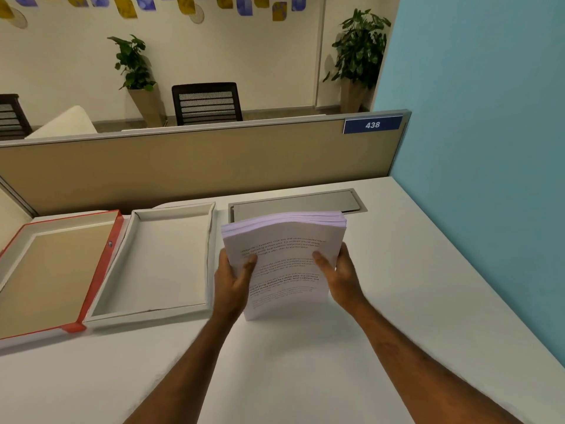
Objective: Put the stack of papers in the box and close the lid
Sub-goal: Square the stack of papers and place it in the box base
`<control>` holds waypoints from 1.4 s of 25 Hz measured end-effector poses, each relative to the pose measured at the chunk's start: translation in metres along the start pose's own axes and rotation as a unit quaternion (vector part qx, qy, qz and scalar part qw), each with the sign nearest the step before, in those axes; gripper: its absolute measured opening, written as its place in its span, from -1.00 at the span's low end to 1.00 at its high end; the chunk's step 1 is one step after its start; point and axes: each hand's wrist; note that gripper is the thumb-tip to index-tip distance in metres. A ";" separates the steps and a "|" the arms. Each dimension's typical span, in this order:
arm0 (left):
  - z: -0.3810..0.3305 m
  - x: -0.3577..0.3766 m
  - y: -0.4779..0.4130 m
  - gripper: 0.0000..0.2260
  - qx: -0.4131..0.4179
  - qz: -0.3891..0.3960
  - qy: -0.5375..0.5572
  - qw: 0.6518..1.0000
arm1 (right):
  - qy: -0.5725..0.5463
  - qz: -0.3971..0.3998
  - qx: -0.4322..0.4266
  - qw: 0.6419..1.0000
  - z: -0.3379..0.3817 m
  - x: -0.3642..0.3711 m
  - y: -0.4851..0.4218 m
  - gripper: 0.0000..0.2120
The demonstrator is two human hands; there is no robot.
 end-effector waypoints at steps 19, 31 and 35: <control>0.065 -0.009 0.030 -0.63 -0.022 0.008 -0.059 0.998 | 0.083 0.006 0.031 0.996 -0.048 0.011 0.018 -0.65; 0.073 -0.032 0.005 -0.84 -0.061 -0.002 -0.085 0.994 | 0.138 0.032 0.052 0.988 -0.041 0.025 -0.007 -0.75; 0.061 -0.059 -0.028 -0.79 -0.078 0.014 -0.161 0.984 | 0.126 0.003 0.066 0.990 -0.017 0.051 -0.018 -0.76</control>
Point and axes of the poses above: each hand's wrist, its own y-axis away from the middle knuckle, its own x-axis out of the palm, z = x × y, and after that the axes turned 5 degrees about y, right-handed
